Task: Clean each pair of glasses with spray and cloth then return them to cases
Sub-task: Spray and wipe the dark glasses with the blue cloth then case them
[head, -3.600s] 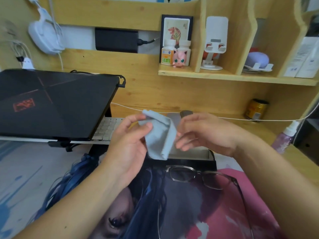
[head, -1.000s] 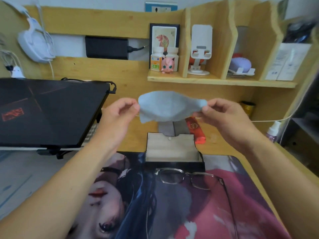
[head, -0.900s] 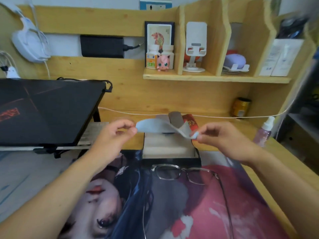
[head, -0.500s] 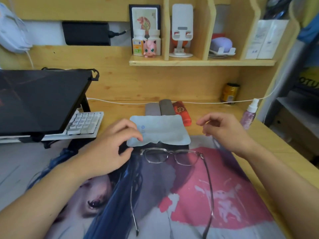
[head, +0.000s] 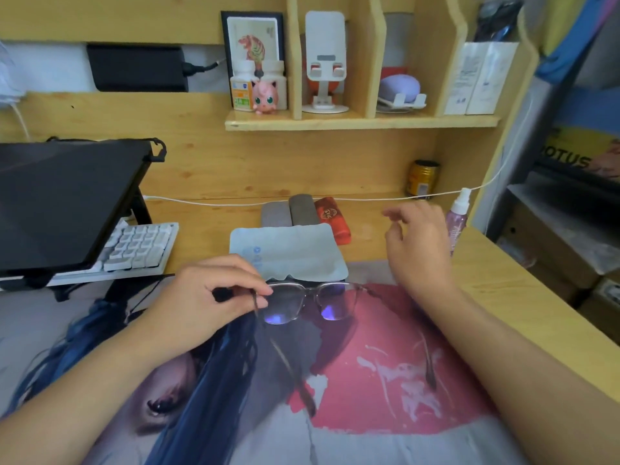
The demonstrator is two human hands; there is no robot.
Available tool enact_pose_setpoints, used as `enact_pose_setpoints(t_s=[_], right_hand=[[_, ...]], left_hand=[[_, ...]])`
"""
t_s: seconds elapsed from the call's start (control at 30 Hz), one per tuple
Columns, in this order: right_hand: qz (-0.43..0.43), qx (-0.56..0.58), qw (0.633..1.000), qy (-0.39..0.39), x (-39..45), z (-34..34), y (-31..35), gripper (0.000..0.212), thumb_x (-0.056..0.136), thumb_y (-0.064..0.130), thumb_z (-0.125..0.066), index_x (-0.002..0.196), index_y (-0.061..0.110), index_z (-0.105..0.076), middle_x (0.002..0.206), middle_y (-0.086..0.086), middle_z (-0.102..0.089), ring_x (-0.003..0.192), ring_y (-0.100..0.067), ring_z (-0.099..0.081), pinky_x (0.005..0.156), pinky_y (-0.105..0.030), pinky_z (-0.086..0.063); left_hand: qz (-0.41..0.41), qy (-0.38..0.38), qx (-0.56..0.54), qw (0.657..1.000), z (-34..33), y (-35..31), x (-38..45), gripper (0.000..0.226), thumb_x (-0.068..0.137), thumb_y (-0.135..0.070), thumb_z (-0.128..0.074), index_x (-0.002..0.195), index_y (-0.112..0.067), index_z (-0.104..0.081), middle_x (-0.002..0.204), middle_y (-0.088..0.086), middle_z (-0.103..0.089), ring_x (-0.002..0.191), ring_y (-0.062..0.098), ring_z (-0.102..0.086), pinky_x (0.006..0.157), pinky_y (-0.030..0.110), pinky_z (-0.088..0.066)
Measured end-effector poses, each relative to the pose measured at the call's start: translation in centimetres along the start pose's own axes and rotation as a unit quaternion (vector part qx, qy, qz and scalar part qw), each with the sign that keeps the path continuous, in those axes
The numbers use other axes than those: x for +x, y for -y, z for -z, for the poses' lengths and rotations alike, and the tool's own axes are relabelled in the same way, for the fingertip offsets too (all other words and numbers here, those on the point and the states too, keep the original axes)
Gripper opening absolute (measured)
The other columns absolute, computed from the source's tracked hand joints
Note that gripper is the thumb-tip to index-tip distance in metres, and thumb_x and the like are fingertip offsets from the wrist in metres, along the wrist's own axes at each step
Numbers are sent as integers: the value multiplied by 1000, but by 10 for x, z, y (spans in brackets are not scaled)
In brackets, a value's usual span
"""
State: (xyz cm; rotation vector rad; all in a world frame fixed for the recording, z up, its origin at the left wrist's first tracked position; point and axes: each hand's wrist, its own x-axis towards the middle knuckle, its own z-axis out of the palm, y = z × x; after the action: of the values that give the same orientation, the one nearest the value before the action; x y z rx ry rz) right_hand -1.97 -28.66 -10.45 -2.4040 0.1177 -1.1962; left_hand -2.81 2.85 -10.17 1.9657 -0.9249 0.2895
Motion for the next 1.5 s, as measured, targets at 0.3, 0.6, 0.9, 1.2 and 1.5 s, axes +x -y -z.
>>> enact_pose_setpoints(t_s=[0.3, 0.6, 0.9, 1.2, 1.5], right_hand=[[-148, -45, 988, -14, 21, 17, -56, 84, 95, 15, -64, 159, 20, -10, 157, -21, -22, 140, -37, -32, 113, -46, -29], [-236, 282, 929, 49, 27, 37, -19, 76, 100, 10, -48, 150, 55, -13, 108, 0, -64, 75, -21, -66, 50, -33, -53], [-208, 719, 511, 423, -18, 32, 67, 65, 86, 9, -36, 149, 26, -42, 87, -15, -48, 38, -15, -40, 33, -19, -33], [-189, 716, 484, 466, -26, 39, 89, 64, 89, 8, -43, 149, 30, -43, 87, -16, -48, 40, -18, -40, 36, -22, -36], [79, 215, 959, 169, -49, 59, 118, 66, 90, 15, -58, 142, 48, -35, 74, 8, -55, 66, -13, -55, 62, -17, -40]], left_hand=[[72, -141, -163, 974, -16, -10, 8, 13, 75, -14, -70, 84, -11, -78, 88, -3, -66, 83, 0, -64, 79, 10, -49], [90, -224, -193, 951, -9, -4, 8, 12, 85, -42, -75, 88, -31, -77, 74, -4, -67, 75, 14, -61, 76, 23, -52], [96, -336, -67, 934, 6, 8, 10, 19, 95, -15, -69, 88, -33, -69, 81, 1, -65, 76, 14, -60, 80, 36, -52], [48, -315, -43, 947, -1, 1, 7, 19, 93, -21, -71, 85, -38, -71, 87, 4, -63, 80, 30, -62, 71, 35, -51], [-90, -299, 47, 949, -3, -4, 3, 15, 93, -28, -67, 96, -13, -68, 92, -6, -57, 85, 10, -63, 77, 21, -49]])
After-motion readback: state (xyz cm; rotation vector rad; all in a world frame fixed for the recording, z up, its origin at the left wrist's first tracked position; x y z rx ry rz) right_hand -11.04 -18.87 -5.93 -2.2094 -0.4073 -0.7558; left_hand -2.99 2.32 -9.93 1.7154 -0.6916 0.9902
